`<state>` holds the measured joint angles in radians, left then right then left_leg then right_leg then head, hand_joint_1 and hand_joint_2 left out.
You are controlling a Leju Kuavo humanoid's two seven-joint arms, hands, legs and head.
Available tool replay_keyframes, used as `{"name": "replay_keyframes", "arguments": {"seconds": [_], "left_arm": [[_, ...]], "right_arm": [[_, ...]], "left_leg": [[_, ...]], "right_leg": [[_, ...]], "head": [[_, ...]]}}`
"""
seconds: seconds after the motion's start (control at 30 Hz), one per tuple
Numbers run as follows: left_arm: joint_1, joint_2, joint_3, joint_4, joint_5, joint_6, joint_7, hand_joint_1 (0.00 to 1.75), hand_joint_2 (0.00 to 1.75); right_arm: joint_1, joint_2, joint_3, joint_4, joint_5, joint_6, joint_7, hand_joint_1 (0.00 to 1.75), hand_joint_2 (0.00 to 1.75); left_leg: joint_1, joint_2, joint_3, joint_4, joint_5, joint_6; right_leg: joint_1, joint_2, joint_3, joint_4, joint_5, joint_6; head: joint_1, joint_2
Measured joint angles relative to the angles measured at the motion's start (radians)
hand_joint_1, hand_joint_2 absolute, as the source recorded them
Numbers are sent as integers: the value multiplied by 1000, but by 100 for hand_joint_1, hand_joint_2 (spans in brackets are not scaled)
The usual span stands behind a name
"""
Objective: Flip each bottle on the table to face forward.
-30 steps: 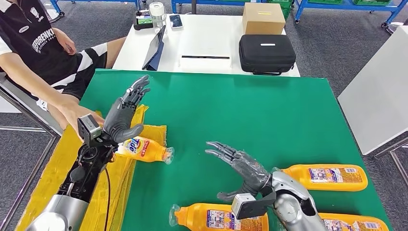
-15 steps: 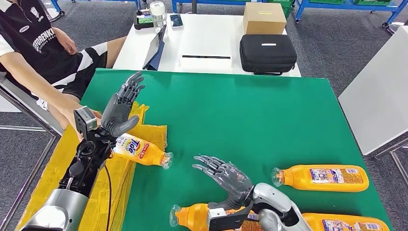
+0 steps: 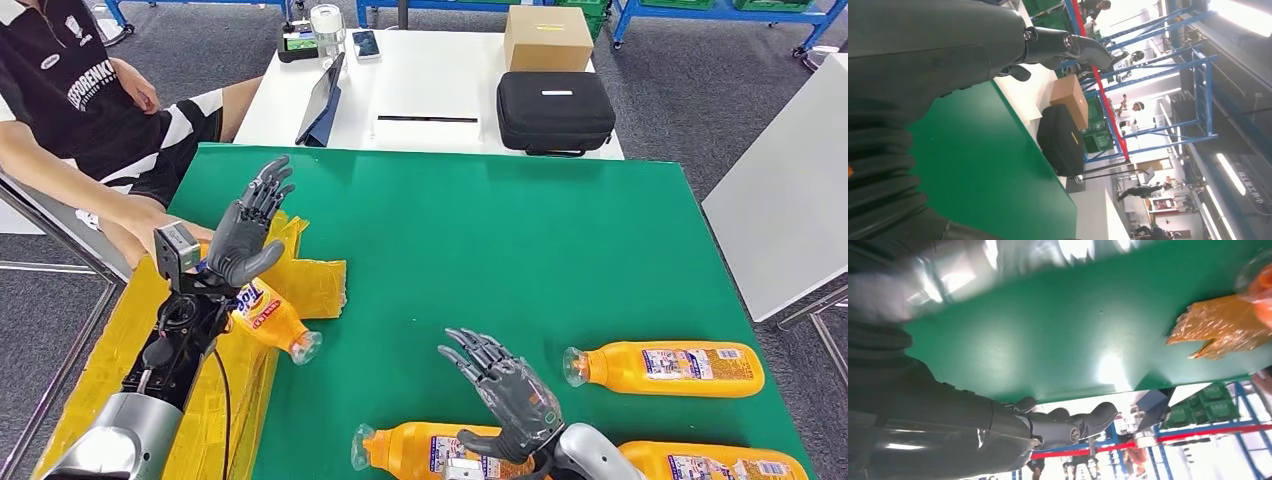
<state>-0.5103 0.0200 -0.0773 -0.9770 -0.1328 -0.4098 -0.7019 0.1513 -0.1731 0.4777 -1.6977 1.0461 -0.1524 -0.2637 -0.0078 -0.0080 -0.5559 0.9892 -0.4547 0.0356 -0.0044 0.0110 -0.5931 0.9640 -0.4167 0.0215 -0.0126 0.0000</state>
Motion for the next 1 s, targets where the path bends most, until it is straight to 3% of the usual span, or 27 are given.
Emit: {"name": "replay_keyframes", "arguments": {"seconds": [0.37, 1.0], "left_arm": [[1, -8, 22, 16, -5, -1, 0, 0, 175], [1, -11, 22, 17, -6, -1, 0, 0, 175]], "right_arm": [[63, 11, -102, -24, 46, 18, 53, 0, 175], [75, 19, -129, -24, 52, 25, 57, 0, 175]], "left_leg": [[0, 0, 0, 0, 0, 0], [0, 0, 0, 0, 0, 0]], "right_leg": [[0, 0, 0, 0, 0, 0], [0, 0, 0, 0, 0, 0]], "head": [[0, 0], [0, 0]]}}
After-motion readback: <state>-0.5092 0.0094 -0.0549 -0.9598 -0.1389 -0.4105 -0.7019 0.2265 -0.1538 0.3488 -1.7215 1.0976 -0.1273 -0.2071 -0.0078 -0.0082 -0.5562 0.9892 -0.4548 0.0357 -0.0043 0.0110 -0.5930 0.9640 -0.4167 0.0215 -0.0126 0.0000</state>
